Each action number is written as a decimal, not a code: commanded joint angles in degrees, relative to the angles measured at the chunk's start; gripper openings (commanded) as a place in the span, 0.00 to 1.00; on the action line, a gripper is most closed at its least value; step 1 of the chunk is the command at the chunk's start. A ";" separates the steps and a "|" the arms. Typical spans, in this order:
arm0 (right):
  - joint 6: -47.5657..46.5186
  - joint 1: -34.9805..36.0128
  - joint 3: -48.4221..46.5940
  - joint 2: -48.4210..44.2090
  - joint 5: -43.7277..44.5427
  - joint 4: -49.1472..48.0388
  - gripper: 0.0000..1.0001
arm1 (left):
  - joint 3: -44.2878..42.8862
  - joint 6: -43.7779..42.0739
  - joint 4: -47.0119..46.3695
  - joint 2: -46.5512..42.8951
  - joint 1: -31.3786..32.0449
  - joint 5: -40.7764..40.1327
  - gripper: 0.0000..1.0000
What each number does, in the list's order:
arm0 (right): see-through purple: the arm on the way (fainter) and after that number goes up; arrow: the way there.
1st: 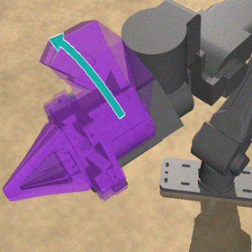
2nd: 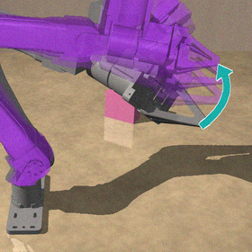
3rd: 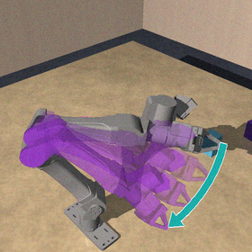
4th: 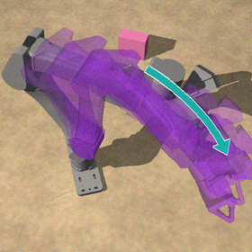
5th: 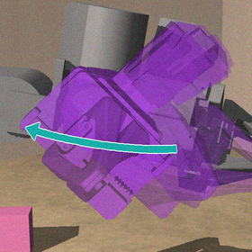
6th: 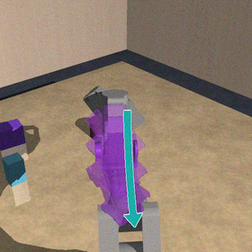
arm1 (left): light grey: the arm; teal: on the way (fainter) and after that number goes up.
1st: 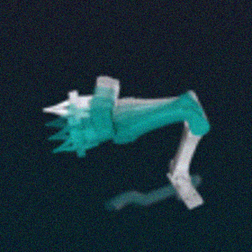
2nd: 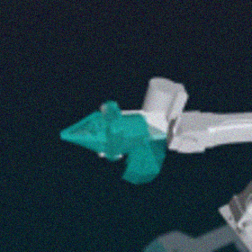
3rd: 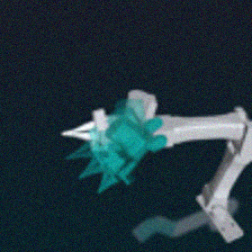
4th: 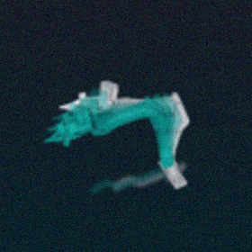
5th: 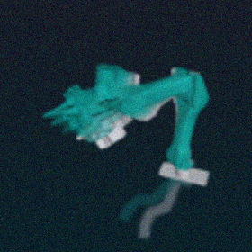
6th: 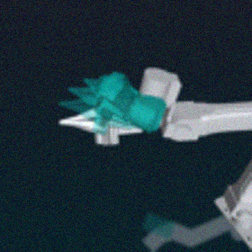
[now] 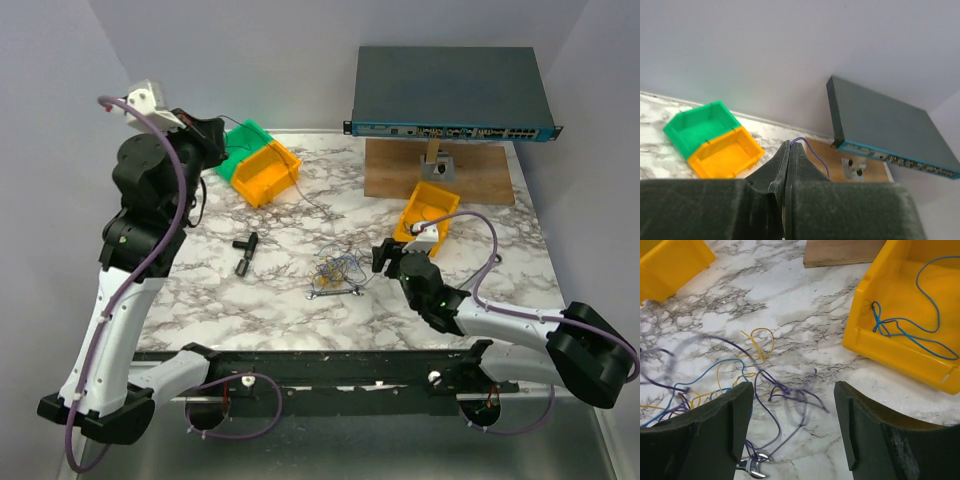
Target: Untangle the cables
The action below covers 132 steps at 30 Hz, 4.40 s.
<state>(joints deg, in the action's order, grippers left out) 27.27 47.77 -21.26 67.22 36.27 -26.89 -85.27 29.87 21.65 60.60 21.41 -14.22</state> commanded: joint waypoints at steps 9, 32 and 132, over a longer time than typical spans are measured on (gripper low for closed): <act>-1.42 -0.22 1.43 -0.86 -2.46 -1.72 0.73 | 1.21 0.32 6.54 -3.85 -6.86 0.99 0.00; -4.00 4.01 -24.66 25.88 -36.53 3.62 0.85 | 3.99 -6.29 10.87 -11.15 -8.39 -4.57 0.00; 0.82 -1.26 -16.81 11.91 -24.28 25.22 1.00 | 27.50 -20.87 -16.97 23.83 18.35 25.74 0.00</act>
<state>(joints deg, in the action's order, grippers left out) 28.38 46.59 -34.65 73.73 14.63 -4.19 -58.35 9.52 5.15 86.13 39.51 9.69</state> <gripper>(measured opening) 0.997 0.013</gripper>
